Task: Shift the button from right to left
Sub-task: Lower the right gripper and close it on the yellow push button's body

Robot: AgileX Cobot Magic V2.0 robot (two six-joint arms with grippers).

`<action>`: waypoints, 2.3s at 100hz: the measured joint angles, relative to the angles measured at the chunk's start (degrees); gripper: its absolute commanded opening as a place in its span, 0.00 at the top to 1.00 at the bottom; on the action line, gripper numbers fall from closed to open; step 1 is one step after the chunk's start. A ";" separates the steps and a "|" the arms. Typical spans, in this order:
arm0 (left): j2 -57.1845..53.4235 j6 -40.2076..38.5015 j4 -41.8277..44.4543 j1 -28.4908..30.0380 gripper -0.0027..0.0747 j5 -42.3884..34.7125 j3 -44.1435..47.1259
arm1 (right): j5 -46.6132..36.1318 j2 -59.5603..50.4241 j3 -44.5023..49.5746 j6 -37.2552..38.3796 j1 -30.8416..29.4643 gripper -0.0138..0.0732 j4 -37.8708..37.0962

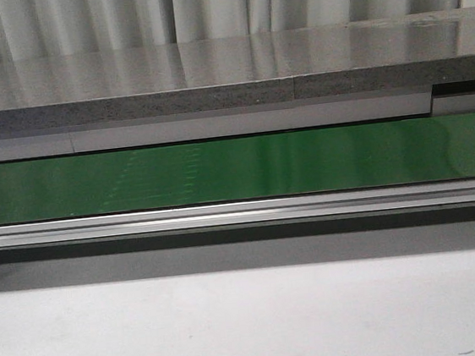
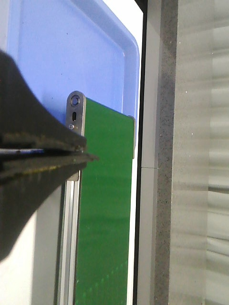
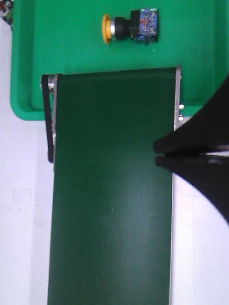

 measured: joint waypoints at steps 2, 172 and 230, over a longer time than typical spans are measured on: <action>0.00 0.00 0.00 0.00 0.99 0.00 0.00 | 0.61 0.75 -0.41 -0.20 -0.30 0.77 0.00; 0.00 0.00 0.00 0.00 0.99 0.00 0.00 | -6.21 43.74 -14.14 -6.76 -29.93 0.24 7.62; 0.00 0.00 0.00 0.00 0.99 0.00 0.00 | -2.53 46.17 -17.99 -6.76 -26.99 0.71 9.19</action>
